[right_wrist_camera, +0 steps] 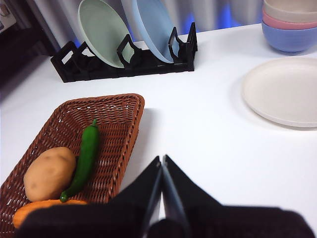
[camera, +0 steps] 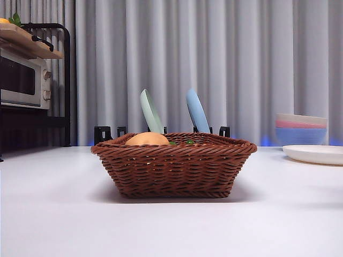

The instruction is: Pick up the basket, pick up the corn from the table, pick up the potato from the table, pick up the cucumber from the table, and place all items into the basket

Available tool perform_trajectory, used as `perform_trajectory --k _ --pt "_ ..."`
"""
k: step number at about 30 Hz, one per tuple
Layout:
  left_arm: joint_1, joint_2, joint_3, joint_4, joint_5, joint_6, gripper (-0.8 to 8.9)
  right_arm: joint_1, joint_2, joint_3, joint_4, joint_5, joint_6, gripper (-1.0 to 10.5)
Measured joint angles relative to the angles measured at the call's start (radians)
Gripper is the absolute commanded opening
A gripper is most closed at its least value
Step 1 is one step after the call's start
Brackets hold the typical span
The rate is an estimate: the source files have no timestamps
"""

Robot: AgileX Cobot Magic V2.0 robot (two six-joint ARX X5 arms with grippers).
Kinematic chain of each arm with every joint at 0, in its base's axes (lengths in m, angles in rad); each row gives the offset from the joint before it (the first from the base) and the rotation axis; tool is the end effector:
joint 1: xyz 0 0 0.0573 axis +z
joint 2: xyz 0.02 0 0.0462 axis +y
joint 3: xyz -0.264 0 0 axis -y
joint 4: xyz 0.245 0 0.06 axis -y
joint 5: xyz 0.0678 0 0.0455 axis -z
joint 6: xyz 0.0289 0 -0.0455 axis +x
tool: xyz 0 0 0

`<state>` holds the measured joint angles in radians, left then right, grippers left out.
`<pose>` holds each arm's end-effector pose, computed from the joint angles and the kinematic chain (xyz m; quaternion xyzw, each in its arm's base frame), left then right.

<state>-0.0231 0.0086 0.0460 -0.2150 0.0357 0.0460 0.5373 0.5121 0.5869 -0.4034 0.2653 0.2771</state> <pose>0.0937 -0.0032 0.1578 0.0223 0.0880 -0.0313 0.9954 0.1072 0.0550 0.2801 0.0717 0.1676 0.1117 0.9769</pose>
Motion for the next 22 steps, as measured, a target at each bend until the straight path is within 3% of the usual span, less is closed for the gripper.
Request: perform_trajectory --k 22 --pt "0.008 -0.004 -0.022 0.017 -0.002 0.006 -0.03 0.000 0.000 0.000 0.000 0.000 0.000 0.0"
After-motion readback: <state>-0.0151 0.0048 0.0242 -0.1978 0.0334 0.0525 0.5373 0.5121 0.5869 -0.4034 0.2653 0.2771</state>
